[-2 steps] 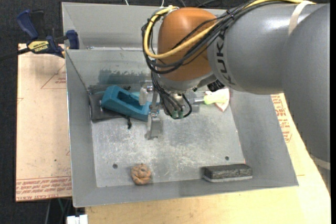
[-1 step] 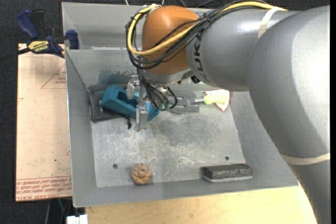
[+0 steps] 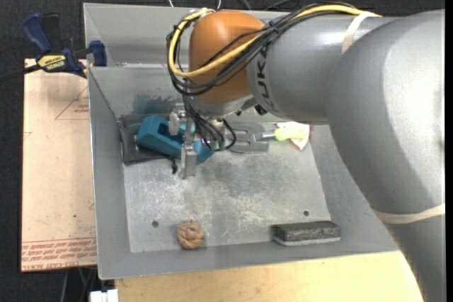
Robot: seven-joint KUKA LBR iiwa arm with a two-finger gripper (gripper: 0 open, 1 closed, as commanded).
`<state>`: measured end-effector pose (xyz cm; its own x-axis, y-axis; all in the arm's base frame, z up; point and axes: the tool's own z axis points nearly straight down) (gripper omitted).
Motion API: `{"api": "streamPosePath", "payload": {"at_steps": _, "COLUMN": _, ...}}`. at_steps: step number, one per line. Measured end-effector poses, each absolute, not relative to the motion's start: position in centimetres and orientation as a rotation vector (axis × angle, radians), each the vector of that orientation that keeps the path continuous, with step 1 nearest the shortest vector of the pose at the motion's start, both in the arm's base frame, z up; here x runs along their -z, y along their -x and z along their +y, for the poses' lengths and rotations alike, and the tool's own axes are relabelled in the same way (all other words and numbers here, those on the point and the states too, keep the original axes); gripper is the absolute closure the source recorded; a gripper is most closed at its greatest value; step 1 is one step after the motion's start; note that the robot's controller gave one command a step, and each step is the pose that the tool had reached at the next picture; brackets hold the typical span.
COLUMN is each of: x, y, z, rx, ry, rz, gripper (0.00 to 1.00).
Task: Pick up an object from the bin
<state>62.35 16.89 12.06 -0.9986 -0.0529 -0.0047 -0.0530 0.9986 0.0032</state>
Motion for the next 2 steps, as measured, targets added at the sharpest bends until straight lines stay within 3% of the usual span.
{"api": "streamPosePath", "payload": {"at_steps": 1, "x": -7.07, "y": -65.53, "z": 11.71, "rx": -0.008, "ry": -0.033, "rz": 3.137, "gripper": 0.00}}
{"api": "streamPosePath", "payload": {"at_steps": 2, "x": -7.20, "y": -64.86, "z": 11.41, "rx": -0.019, "ry": -0.265, "rz": 3.116, "gripper": 1.00}}
